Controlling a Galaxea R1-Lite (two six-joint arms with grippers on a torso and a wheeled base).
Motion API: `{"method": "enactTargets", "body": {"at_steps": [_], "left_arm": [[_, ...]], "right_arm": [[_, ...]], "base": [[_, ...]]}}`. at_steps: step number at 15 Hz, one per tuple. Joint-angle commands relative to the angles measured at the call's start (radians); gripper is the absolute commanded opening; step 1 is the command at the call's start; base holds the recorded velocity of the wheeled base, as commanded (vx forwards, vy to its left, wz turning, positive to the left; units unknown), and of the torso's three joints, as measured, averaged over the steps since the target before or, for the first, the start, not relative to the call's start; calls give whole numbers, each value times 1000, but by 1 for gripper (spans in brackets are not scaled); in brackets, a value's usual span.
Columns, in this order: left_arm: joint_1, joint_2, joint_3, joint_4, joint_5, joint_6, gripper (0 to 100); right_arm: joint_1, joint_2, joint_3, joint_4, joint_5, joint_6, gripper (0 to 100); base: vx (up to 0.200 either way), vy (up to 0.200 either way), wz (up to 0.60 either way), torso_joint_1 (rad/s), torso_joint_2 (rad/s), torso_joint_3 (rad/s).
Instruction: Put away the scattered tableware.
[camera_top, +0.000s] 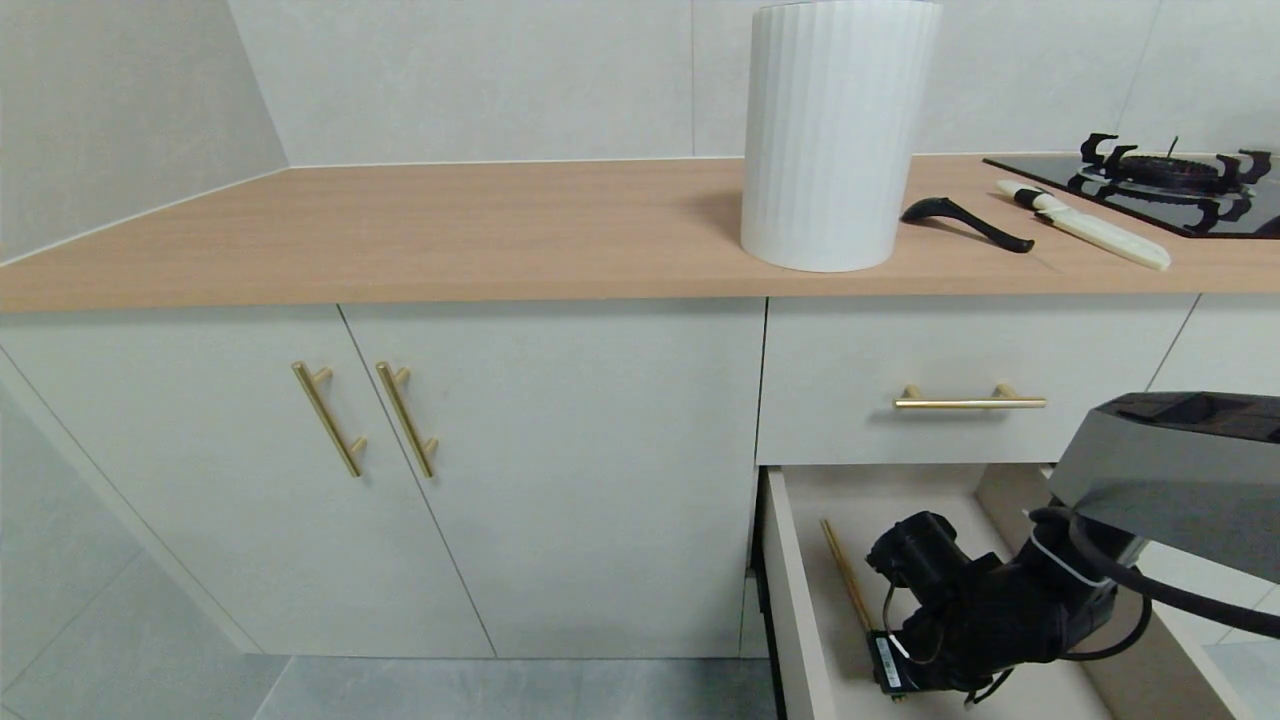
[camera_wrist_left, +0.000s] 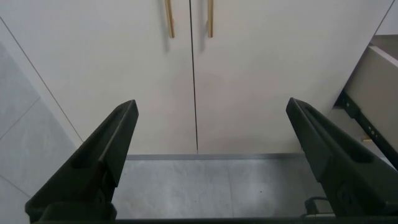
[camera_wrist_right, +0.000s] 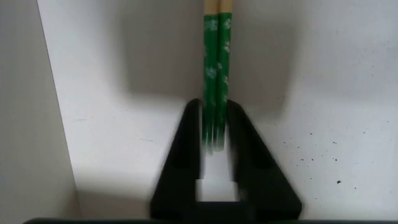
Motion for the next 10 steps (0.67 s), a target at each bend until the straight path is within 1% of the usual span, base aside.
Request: {"method": "enactTargets", "body": {"at_steps": [1, 4, 5, 6, 7, 8, 9, 10], "left_arm": [[0, 0, 0, 0, 0, 0, 100], [0, 0, 0, 0, 0, 0, 100], [0, 0, 0, 0, 0, 0, 100], [0, 0, 0, 0, 0, 0, 100], [0, 0, 0, 0, 0, 0, 100], [0, 0, 0, 0, 0, 0, 100], [0, 0, 0, 0, 0, 0, 100], [0, 0, 0, 0, 0, 0, 100]], "right_arm": [[0, -3, 0, -1, 0, 0, 100], [0, -17, 1, -1, -3, 0, 100], [0, -51, 3, 1, -23, 2, 100], [-1, -120, 7, 6, -52, 2, 100], [-7, -233, 17, 15, -58, -1, 100], [-9, -374, 29, 55, -61, -3, 100], [-10, -410, 27, 73, -63, -4, 100], [-26, -545, 17, 145, -64, -11, 100]], "base": [[0, 0, 0, 0, 0, 0], [0, 0, 0, 0, 0, 0], [0, 0, 0, 0, 0, 0], [0, 0, 0, 0, 0, 0], [0, 0, 0, 0, 0, 0], [0, 0, 0, 0, 0, 0], [0, 0, 0, 0, 0, 0], [0, 0, 0, 0, 0, 0]]}}
